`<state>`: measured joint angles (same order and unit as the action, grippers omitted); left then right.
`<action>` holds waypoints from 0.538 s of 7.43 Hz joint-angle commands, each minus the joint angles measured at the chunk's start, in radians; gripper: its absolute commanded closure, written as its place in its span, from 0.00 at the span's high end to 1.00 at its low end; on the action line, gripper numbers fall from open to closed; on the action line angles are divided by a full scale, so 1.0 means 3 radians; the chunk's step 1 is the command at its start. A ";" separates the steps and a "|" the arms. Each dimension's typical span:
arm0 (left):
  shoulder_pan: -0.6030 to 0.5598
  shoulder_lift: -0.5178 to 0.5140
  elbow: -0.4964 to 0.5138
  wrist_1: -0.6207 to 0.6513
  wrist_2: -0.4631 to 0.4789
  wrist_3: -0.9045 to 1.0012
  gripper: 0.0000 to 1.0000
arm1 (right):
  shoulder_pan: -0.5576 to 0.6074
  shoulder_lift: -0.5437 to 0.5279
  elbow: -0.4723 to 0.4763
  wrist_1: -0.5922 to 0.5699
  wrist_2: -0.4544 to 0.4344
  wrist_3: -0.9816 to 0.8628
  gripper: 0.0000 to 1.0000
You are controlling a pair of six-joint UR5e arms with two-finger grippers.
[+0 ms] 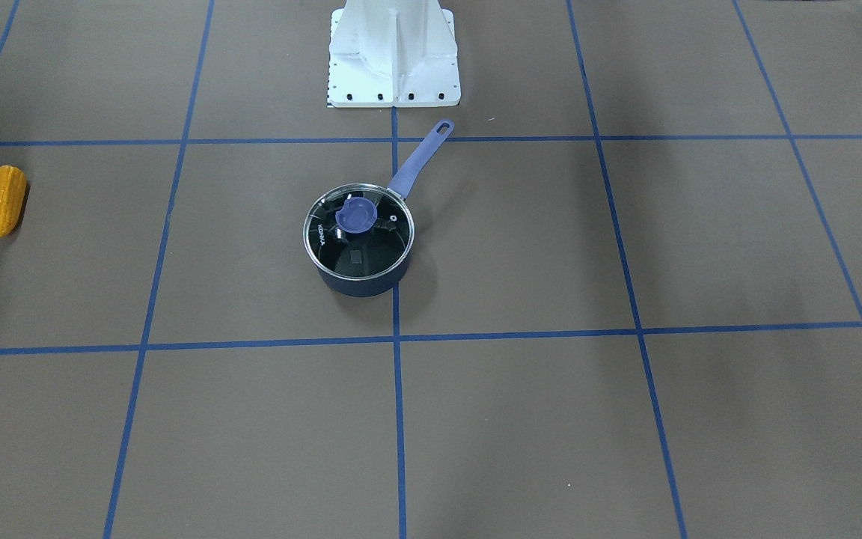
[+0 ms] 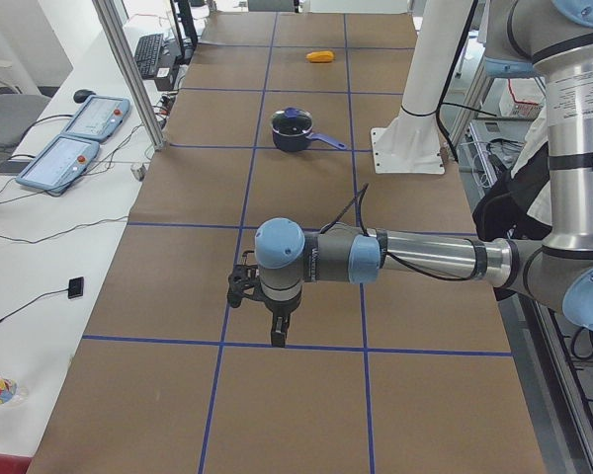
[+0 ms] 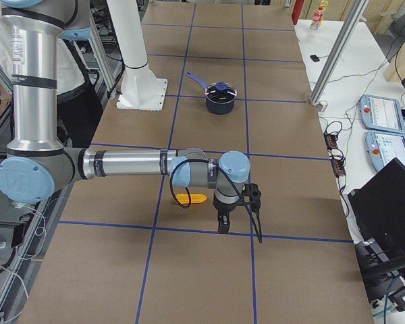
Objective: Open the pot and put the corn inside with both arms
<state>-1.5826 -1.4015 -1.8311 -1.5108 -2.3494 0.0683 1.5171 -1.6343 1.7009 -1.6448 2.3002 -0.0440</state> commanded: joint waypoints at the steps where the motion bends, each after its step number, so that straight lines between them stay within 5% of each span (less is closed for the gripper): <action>1: 0.0003 0.0003 -0.0027 -0.0016 -0.0002 -0.0003 0.99 | -0.0020 0.0002 0.0113 -0.0009 0.0013 -0.0007 1.00; 4: 0.0003 -0.0027 -0.0190 -0.0026 -0.0007 0.0002 0.99 | -0.0026 0.0195 0.0134 -0.0004 0.0018 0.0034 1.00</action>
<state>-1.5816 -1.4069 -1.8628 -1.5134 -2.3510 0.0672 1.5102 -1.6146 1.7382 -1.6459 2.3030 -0.0434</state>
